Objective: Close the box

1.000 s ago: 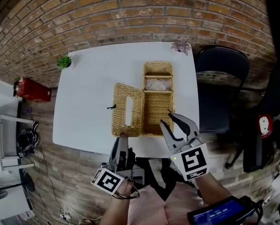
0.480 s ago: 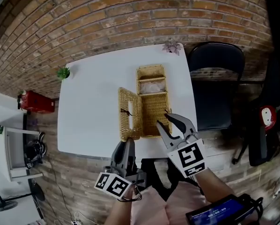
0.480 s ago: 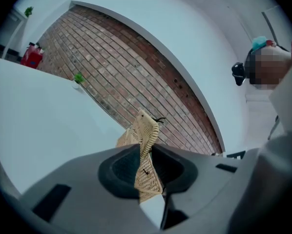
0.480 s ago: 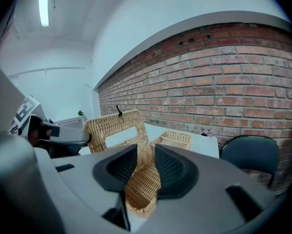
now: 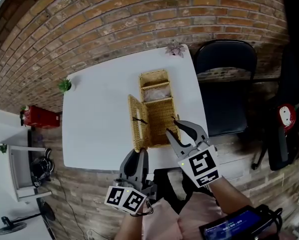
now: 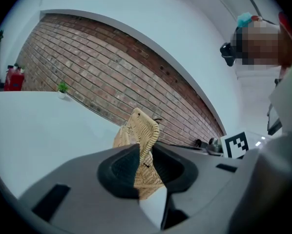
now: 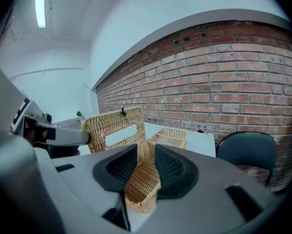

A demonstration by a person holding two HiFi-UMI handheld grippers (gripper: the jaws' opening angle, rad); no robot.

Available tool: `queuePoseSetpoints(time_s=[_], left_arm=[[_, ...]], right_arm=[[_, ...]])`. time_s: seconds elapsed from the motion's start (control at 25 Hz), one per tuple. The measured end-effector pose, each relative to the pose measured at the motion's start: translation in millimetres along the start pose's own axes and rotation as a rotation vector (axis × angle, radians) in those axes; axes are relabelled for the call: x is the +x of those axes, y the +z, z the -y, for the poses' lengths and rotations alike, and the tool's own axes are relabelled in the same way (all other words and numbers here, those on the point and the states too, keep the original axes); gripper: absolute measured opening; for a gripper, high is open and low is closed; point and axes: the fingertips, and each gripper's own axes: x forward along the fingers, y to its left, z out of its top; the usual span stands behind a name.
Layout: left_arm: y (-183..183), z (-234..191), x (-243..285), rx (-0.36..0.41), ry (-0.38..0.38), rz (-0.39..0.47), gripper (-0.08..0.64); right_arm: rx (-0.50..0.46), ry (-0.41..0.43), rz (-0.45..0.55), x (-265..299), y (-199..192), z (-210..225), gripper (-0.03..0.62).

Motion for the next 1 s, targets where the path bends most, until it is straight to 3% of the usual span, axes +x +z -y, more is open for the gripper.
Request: queuePoseSetpoints(time_s=[0.4, 1.0], left_arm=[[-4.1, 20.6, 5.9, 0.105, -0.028, -0.046, 0.077], [-8.2, 40.9, 15.0, 0.169, -0.066, -0.064, 0.092]], right_arm=[[0.015, -0.003, -0.013, -8.3, -6.0, 6.9, 0.115], [0.042, -0.007, -0.023, -13.0, -14.0, 14.1, 0.112]])
